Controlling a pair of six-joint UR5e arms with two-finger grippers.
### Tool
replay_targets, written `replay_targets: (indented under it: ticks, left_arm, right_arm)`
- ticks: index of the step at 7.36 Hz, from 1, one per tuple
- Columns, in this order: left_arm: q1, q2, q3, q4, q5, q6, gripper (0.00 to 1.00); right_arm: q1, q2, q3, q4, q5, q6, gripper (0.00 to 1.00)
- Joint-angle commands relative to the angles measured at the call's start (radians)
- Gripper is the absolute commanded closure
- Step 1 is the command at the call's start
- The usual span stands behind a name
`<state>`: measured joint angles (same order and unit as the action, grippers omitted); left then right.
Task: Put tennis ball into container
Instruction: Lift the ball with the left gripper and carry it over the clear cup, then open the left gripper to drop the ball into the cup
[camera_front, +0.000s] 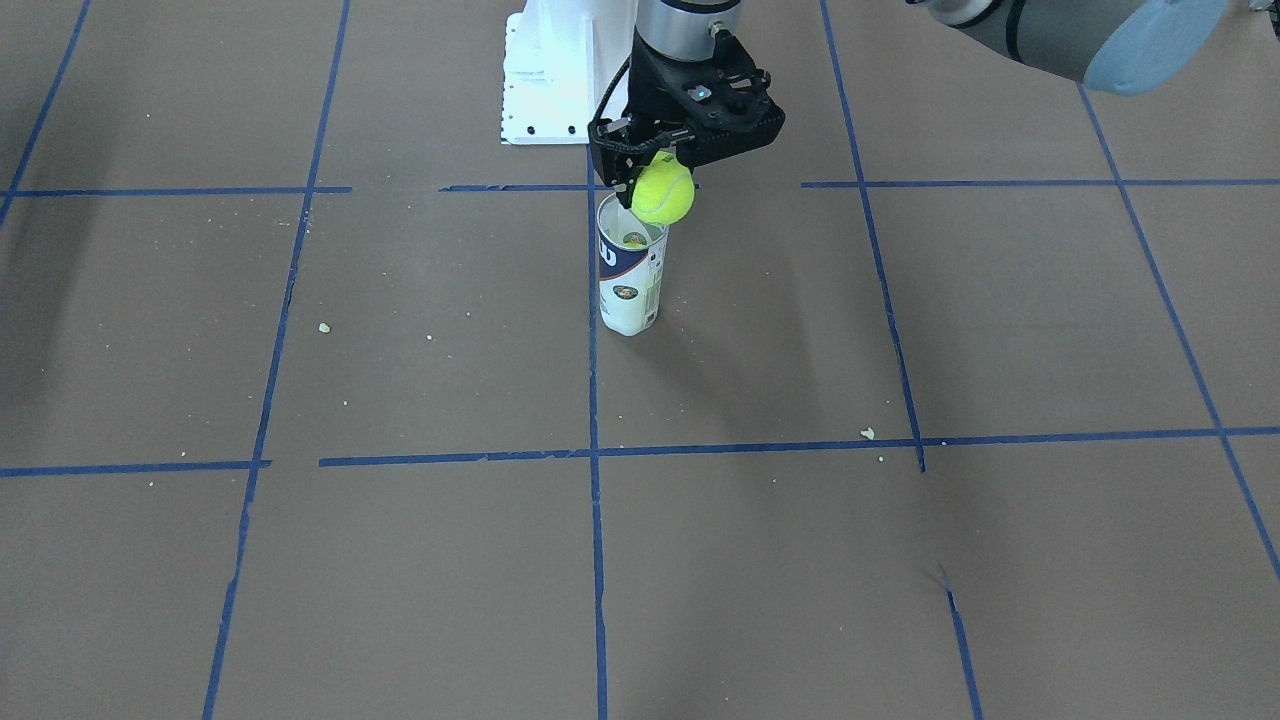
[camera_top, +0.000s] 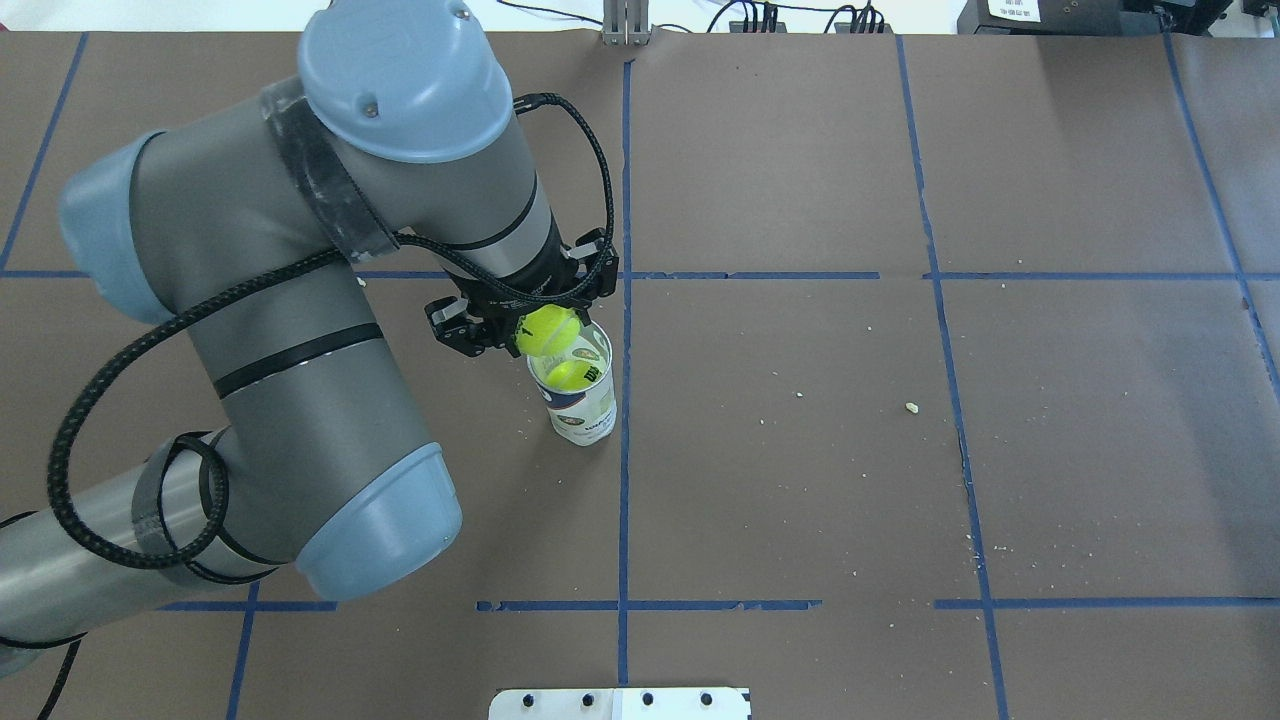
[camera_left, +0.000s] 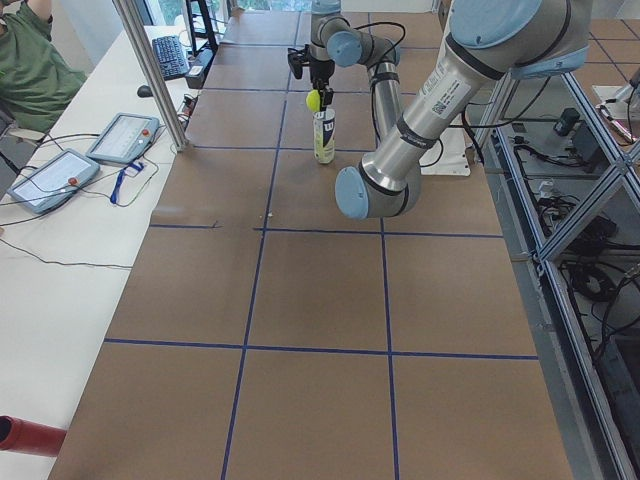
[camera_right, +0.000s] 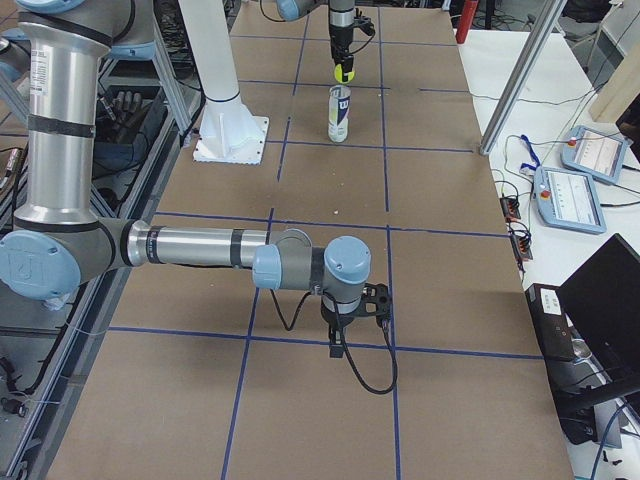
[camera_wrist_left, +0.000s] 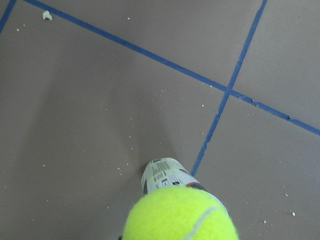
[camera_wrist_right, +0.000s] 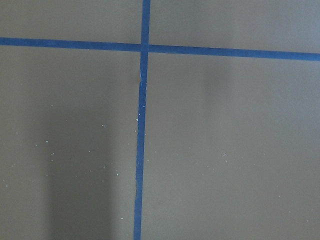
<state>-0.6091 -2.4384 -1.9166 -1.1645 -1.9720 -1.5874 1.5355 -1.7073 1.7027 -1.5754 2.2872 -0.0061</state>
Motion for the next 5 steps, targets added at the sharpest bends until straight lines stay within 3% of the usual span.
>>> replay_targets:
  ticks: [1, 2, 3, 5]
  left_arm:
    - [0.006, -0.013, 0.014, -0.001, 0.004, -0.009, 0.65]
    - [0.006, -0.011, 0.014, -0.001, 0.004, -0.009, 0.05]
    - [0.006, -0.013, 0.013, 0.000, 0.004, -0.013, 0.00]
    - [0.006, -0.013, 0.013, -0.012, 0.002, -0.006, 0.00]
  right_arm:
    - [0.000, 0.000, 0.000, 0.000, 0.002, 0.000, 0.00]
    - [0.000, 0.000, 0.000, 0.000, 0.000, 0.000, 0.00]
    - [0.000, 0.000, 0.000, 0.000, 0.000, 0.000, 0.00]
    - [0.000, 0.000, 0.000, 0.000, 0.000, 0.000, 0.00]
